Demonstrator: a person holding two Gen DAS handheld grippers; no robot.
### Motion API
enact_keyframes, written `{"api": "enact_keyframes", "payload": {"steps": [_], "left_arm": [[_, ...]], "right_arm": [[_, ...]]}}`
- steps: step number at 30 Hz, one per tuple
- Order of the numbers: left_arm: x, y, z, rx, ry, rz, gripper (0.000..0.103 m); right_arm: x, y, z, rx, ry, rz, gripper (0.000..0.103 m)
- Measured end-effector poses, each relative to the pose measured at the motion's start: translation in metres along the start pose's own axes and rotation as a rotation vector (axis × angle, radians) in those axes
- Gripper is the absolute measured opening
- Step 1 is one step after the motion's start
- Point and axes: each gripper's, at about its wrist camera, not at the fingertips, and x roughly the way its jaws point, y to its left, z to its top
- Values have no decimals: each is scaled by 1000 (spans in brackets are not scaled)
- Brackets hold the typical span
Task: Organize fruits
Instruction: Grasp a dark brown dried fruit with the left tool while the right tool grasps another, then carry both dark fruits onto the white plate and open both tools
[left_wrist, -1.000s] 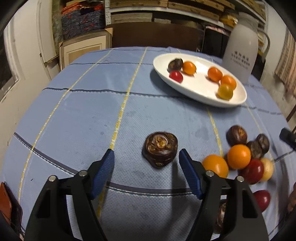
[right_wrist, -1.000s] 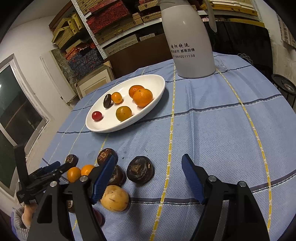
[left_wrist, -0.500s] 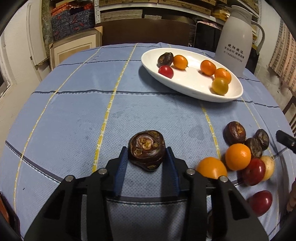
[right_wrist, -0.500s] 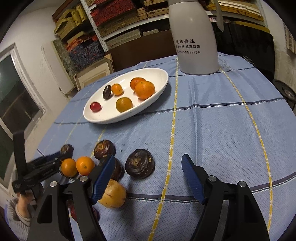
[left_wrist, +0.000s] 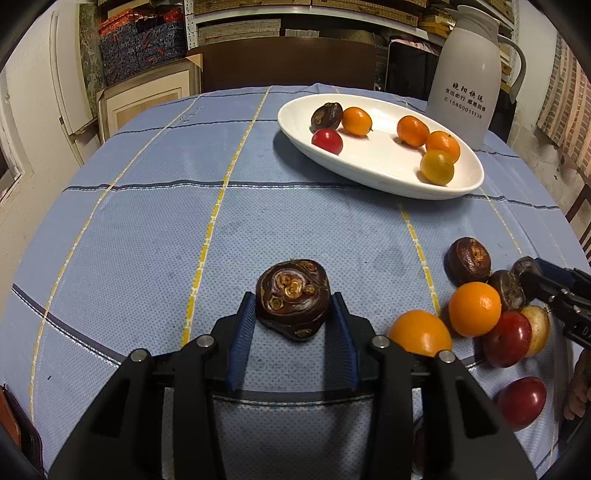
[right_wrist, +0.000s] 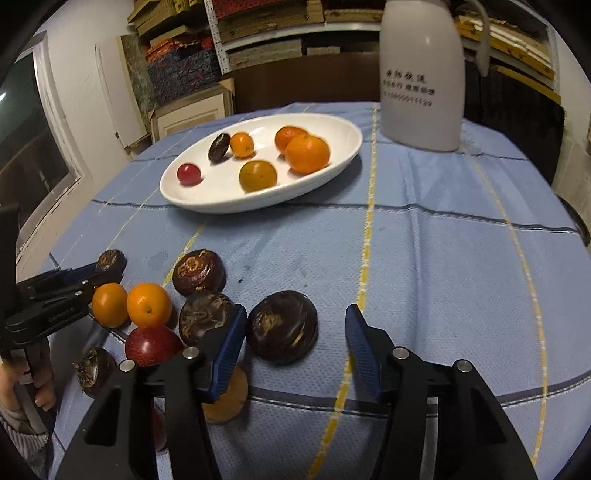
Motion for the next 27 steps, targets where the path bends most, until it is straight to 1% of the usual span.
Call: {"api": "enact_keyframes", "payload": {"steps": [1, 2, 3, 5, 7, 9, 12, 14, 16, 20, 21, 24, 27], "left_arm": [[0, 0, 0, 0, 0, 0, 40], [0, 0, 0, 0, 0, 0, 40], [0, 0, 0, -1, -1, -1, 40], [0, 0, 0, -8, -3, -12, 40], [-1, 0, 0, -12, -6, -17, 40], [-5, 0, 0, -17, -19, -18, 40], [-16, -2, 5, -27, -52, -23, 40], [-24, -7, 15, -18, -77, -28, 40], [-29, -14, 29, 5, -88, -31, 40], [-28, -37, 68, 45, -108, -60, 40], [-22, -45, 79, 54, -109, -70, 40], [-3, -58, 97, 69, -101, -78, 40], [22, -65, 108, 76, -73, -88, 40]], "right_arm": [[2, 0, 0, 7, 7, 15, 51], [2, 0, 0, 10, 9, 32, 42], [1, 2, 0, 1, 11, 50, 37], [-1, 7, -1, -23, 4, 29, 36], [-3, 8, -2, -26, 1, 29, 36], [-7, 4, -2, -4, -9, 30, 36], [-22, -9, 3, 53, -63, 36, 36], [-32, -19, 10, 101, -96, 50, 36], [-37, -26, 23, 127, -101, 66, 36], [-41, -26, 61, 120, -118, 58, 36], [-40, -25, 70, 118, -125, 62, 35], [-27, -20, 96, 125, -139, 84, 35], [1, -12, 115, 149, -123, 114, 35]]}}
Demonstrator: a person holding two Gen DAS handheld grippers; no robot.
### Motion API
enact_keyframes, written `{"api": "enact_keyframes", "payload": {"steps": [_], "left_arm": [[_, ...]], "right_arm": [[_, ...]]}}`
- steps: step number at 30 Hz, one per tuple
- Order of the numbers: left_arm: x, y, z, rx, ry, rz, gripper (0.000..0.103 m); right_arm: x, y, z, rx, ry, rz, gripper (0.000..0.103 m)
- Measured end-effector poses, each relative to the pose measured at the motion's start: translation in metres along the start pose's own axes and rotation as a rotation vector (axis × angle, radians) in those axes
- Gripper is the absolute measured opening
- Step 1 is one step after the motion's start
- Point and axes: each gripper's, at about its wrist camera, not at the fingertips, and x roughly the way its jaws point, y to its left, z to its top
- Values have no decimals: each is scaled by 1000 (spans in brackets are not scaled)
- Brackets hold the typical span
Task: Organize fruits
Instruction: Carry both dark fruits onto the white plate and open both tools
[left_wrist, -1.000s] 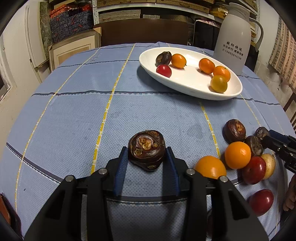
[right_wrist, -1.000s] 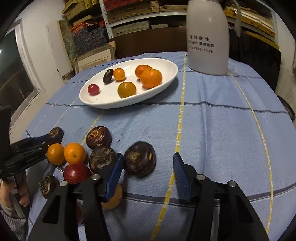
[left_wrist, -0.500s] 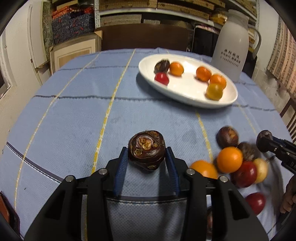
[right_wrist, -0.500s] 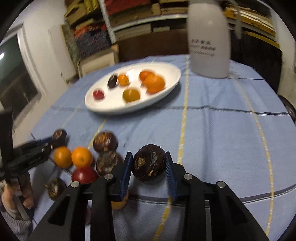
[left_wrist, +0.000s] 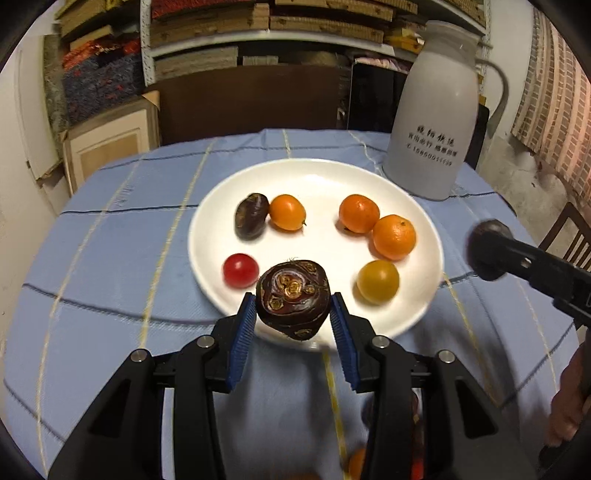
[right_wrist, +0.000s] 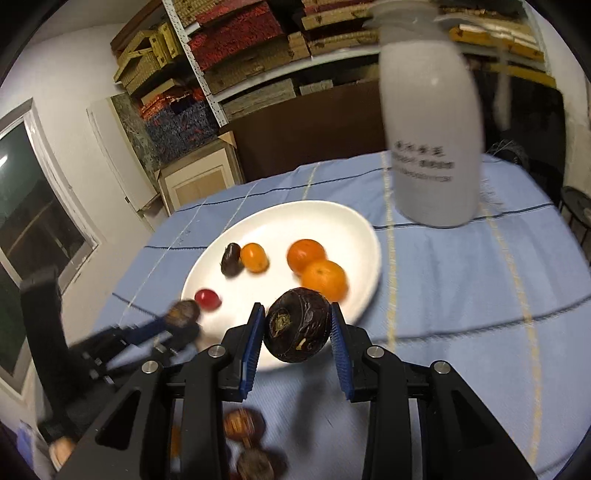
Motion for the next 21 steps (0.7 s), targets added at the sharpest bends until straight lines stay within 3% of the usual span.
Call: {"api": "enact_keyframes", "payload": {"steps": [5, 7, 8, 10, 13, 16, 18, 21], "left_arm": [[31, 3, 5, -9, 39, -29, 41], [34, 2, 4, 3, 40, -19, 49], [33, 3, 2, 10, 38, -12, 53], [26, 5, 2, 10, 18, 13, 64], [8, 11, 1, -22, -11, 8, 66], [-14, 17, -8, -34, -46, 37, 74], [-29, 19, -21, -33, -77, 90, 78], [-45, 21, -44, -53, -85, 92, 79]], "right_arm": [[54, 13, 15, 19, 44, 53, 38], [65, 14, 16, 38, 48, 80, 50], [66, 13, 14, 52, 44, 73, 62], [60, 6, 14, 87, 15, 64, 63], [39, -3, 20, 120, -13, 80, 63], [11, -7, 18, 125, -44, 65, 71], [-7, -9, 10, 130, -65, 68, 75], [-29, -13, -17, 121, -82, 54, 76]]}}
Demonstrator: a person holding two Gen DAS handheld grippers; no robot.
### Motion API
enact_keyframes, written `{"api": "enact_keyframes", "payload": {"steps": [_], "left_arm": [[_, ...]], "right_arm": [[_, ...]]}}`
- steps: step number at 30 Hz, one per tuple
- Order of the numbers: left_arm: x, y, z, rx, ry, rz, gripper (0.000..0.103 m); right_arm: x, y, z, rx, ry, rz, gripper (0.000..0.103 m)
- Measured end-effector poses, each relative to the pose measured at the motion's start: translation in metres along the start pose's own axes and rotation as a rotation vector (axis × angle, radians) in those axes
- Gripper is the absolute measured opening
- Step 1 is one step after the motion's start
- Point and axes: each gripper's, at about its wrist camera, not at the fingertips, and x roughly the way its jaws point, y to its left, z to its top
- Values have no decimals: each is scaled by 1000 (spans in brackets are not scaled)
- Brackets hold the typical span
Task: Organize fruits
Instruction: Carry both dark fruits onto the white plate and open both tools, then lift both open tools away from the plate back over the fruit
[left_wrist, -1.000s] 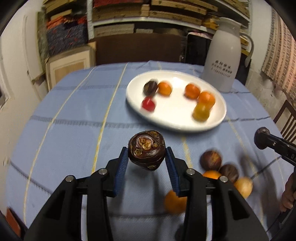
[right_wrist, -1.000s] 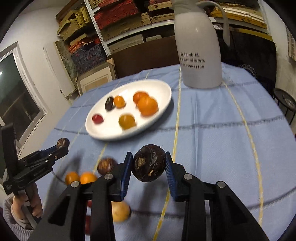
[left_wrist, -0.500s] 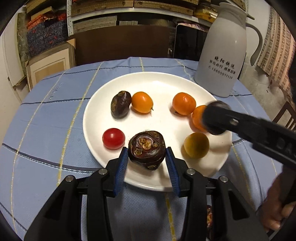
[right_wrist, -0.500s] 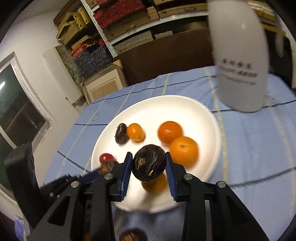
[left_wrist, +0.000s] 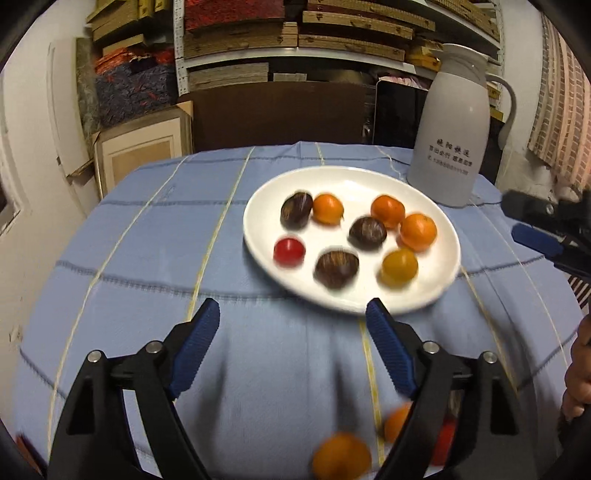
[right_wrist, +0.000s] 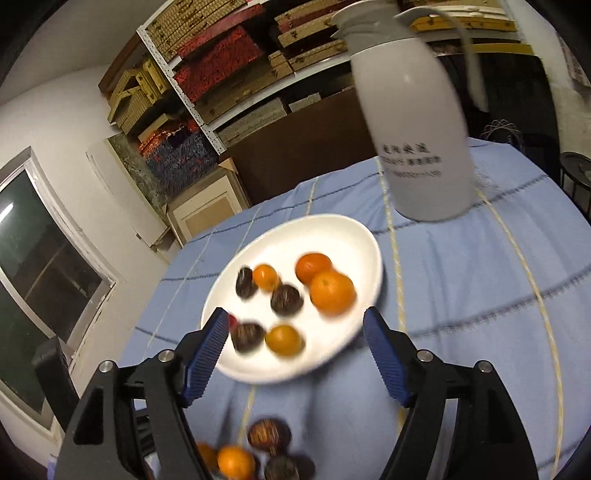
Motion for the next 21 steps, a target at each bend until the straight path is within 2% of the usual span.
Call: {"api": "enact_keyframes", "payload": {"steps": [3, 7, 11, 21], "left_arm": [[-14, 2, -22, -10, -10, 31, 85], [-30, 2, -43, -11, -12, 53, 89], [-43, 7, -58, -32, -22, 74, 93], [-51, 9, -71, -29, -16, 83, 95]], "right_arm": [[-15, -7, -29, -36, -8, -42, 76], [-29, -11, -67, -107, 36, -93, 77], [-49, -9, -83, -127, 17, -86, 87], [-59, 20, -117, -282, 41, -107, 88]]}}
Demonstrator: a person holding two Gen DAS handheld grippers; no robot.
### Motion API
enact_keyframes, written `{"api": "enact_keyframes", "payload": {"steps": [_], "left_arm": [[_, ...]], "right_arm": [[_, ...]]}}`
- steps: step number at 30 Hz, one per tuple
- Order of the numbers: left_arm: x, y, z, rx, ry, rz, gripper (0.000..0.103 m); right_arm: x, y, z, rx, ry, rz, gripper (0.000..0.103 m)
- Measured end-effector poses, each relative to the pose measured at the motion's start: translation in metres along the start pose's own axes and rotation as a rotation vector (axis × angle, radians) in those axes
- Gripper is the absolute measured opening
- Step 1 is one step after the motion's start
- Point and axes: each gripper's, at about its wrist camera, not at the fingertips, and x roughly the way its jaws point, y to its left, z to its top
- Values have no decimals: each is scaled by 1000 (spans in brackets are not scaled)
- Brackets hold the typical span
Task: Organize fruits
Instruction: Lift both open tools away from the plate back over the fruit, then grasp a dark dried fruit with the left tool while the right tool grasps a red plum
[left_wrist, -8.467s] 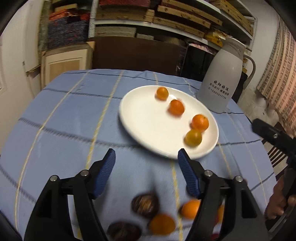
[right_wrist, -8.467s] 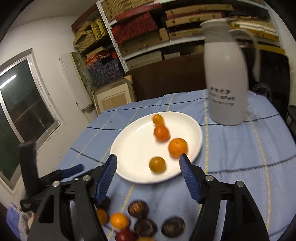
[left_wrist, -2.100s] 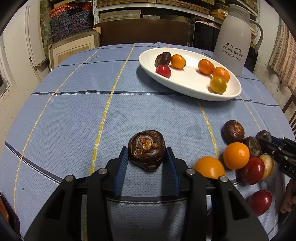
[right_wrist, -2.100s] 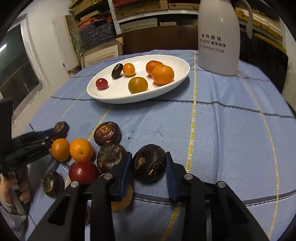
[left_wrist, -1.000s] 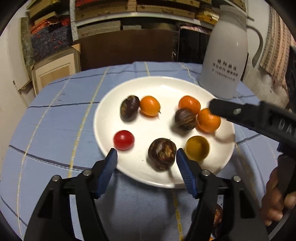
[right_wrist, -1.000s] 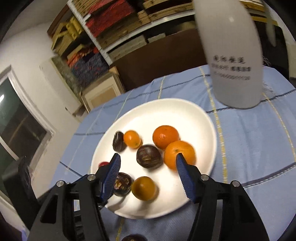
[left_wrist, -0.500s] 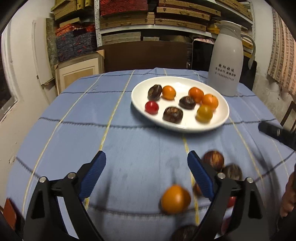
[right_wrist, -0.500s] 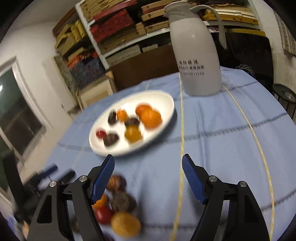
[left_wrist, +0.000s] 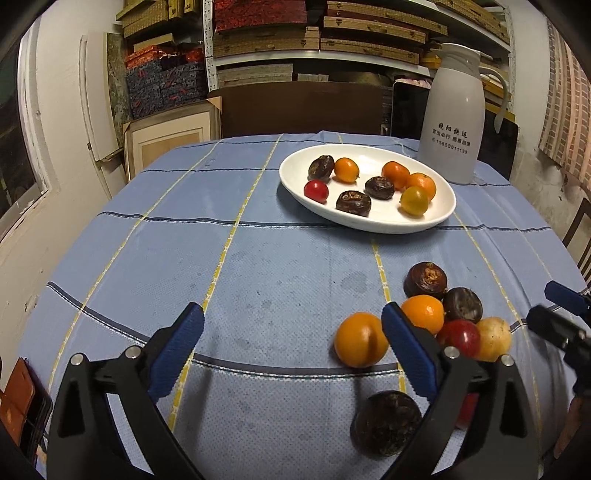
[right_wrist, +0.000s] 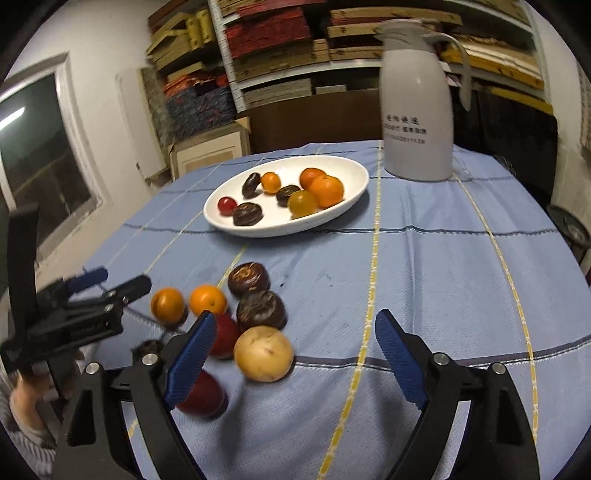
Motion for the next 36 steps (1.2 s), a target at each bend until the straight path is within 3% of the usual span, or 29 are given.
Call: {"api": "enact_keyframes", "payload": {"steps": [22, 26, 31, 36], "left_arm": [[5, -3, -4, 27, 37, 15, 97], [1, 1, -19, 30, 80, -23, 97], [-13, -8, -32, 84, 75, -78, 98], [-21, -25, -40, 160, 68, -112, 98]], "right_arm": [[-1, 13, -9, -55, 32, 5, 88], [-9, 13, -15, -62, 34, 31, 88], [-14, 15, -22, -70, 45, 64, 88], [-15, 35, -27, -158, 53, 90, 88]]}}
